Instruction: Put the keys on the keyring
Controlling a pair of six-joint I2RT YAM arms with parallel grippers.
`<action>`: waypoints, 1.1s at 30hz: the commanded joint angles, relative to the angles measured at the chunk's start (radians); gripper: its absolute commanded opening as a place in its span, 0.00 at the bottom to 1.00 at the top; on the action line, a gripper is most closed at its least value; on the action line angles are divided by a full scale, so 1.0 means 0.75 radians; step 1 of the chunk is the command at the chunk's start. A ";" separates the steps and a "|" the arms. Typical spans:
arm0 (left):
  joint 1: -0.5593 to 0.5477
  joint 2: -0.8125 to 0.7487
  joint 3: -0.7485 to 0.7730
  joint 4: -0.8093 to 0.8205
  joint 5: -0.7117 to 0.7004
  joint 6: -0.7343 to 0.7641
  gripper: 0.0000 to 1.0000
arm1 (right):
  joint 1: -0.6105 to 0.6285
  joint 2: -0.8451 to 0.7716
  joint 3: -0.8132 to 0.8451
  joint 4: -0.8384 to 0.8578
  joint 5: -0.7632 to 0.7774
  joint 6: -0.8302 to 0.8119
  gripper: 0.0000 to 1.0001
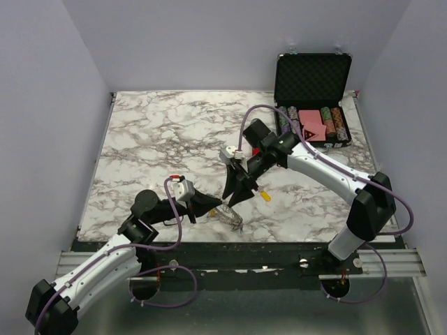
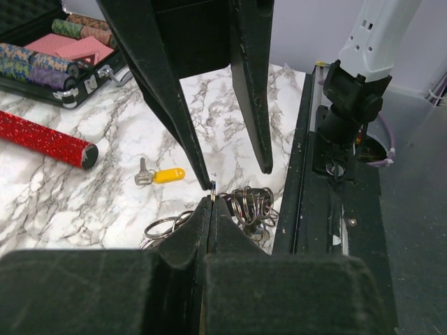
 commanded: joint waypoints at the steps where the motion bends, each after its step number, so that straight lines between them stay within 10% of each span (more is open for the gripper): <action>1: -0.002 -0.013 0.035 0.042 -0.044 -0.048 0.00 | 0.027 0.067 0.110 -0.054 0.060 0.018 0.40; 33: 0.000 -0.009 0.065 -0.041 -0.118 -0.126 0.00 | 0.084 0.079 0.116 -0.007 0.173 0.083 0.19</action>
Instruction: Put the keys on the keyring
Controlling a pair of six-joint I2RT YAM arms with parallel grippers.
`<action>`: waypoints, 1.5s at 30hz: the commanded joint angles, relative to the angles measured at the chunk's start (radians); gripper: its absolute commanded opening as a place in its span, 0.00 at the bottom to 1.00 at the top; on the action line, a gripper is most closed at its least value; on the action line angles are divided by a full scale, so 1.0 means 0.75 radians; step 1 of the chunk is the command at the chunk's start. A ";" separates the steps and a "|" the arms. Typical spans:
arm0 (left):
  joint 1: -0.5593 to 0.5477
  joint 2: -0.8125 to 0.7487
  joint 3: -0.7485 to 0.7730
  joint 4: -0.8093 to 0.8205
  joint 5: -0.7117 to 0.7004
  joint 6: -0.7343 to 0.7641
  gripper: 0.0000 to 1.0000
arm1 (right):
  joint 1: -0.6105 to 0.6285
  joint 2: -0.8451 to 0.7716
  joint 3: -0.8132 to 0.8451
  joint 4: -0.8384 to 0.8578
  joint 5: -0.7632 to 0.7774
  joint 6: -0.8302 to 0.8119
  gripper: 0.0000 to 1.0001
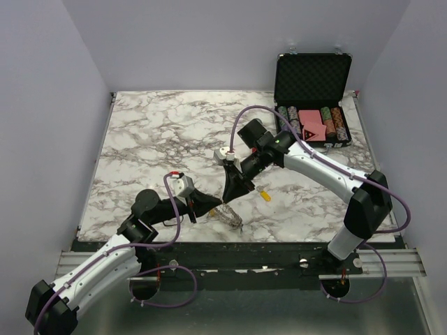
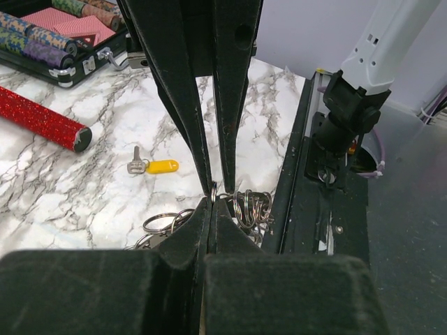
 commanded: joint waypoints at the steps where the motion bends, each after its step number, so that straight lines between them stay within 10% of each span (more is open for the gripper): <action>1: 0.001 -0.010 0.050 0.018 -0.052 -0.022 0.00 | 0.028 0.021 0.045 -0.002 0.022 0.023 0.18; 14: 0.001 -0.063 0.033 0.015 -0.099 -0.077 0.00 | 0.038 0.025 0.060 0.047 0.024 0.127 0.00; 23: 0.001 -0.212 -0.069 0.118 -0.144 -0.147 0.37 | 0.022 0.000 0.051 0.100 -0.078 0.187 0.00; 45: -0.001 -0.132 -0.079 0.181 -0.077 -0.173 0.25 | -0.038 -0.002 0.021 0.188 -0.224 0.277 0.00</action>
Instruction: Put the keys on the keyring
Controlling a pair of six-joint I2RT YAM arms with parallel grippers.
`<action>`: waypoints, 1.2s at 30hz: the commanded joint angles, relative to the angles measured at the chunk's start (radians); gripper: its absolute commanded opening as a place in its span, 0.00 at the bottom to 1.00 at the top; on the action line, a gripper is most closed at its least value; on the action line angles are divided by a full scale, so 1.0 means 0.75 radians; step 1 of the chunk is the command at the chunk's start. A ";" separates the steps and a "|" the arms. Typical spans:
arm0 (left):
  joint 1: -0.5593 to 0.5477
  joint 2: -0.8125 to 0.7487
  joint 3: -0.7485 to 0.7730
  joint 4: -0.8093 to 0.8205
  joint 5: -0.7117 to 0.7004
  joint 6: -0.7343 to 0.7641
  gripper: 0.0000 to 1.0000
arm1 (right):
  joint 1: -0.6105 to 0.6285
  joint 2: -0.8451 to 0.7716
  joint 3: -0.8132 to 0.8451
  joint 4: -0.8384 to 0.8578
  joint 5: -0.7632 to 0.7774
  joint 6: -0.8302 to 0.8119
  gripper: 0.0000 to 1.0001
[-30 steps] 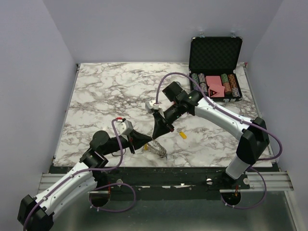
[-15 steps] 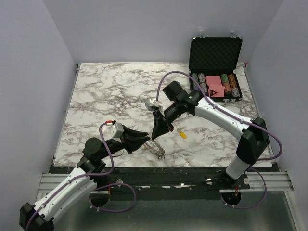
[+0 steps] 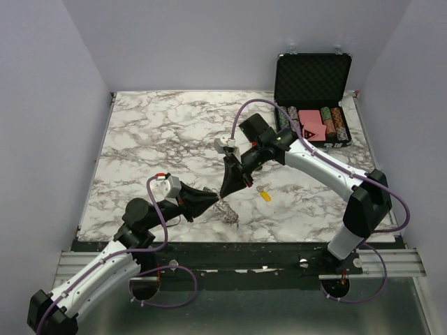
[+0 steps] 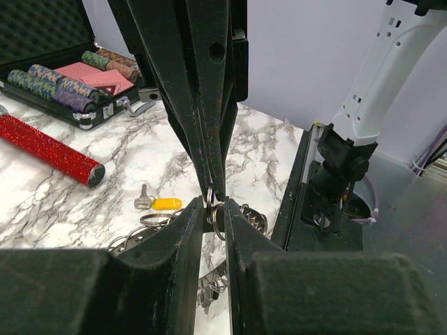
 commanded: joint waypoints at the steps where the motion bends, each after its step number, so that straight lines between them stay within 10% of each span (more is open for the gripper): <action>1: 0.001 0.020 -0.013 0.053 0.032 -0.014 0.24 | -0.005 -0.011 -0.005 0.042 -0.088 0.023 0.00; 23: -0.001 0.040 -0.005 0.076 0.048 -0.010 0.00 | -0.005 -0.024 -0.040 0.071 -0.092 0.027 0.00; 32: 0.001 -0.070 0.034 -0.082 0.132 0.164 0.00 | -0.056 -0.083 0.016 -0.084 -0.049 -0.102 0.58; 36: -0.001 -0.085 0.050 -0.088 0.279 0.221 0.00 | -0.171 -0.165 -0.001 -0.156 -0.062 -0.194 0.67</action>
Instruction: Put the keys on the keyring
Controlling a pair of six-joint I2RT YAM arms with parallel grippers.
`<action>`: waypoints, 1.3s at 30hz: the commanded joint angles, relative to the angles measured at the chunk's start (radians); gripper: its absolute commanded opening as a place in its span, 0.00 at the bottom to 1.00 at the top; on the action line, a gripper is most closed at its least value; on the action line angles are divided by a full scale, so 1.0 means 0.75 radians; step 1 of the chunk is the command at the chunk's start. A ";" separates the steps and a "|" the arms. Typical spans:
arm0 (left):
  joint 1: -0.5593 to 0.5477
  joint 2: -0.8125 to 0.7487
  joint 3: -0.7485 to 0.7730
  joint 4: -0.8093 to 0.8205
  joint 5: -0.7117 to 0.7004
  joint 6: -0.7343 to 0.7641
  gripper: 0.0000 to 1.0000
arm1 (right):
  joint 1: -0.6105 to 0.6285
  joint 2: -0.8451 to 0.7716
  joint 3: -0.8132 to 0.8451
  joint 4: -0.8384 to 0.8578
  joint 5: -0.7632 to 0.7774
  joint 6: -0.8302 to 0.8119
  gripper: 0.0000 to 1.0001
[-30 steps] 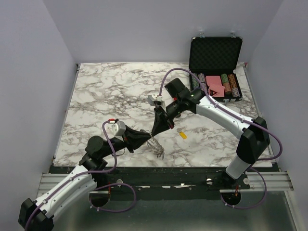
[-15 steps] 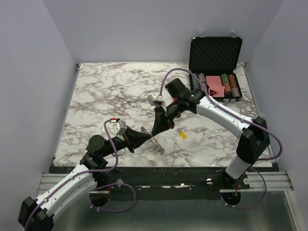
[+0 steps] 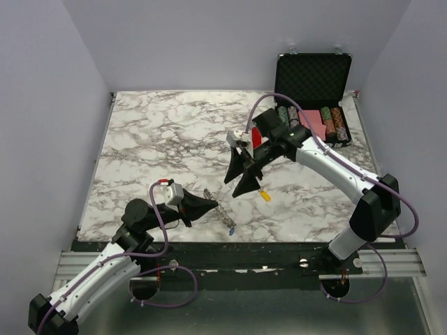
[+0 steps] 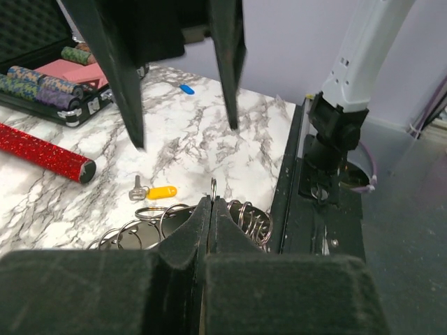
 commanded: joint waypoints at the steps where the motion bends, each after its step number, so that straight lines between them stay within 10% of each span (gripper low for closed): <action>1: -0.001 -0.037 0.050 0.000 0.205 0.113 0.00 | -0.116 -0.132 0.000 -0.098 -0.025 -0.126 0.69; 21: 0.003 -0.023 0.044 0.144 0.336 -0.002 0.00 | -0.139 -0.155 -0.197 -0.151 -0.021 -0.333 0.73; 39: 0.003 -0.207 0.206 -0.496 -0.028 0.385 0.00 | -0.534 -0.073 -0.466 0.108 0.550 -0.030 0.69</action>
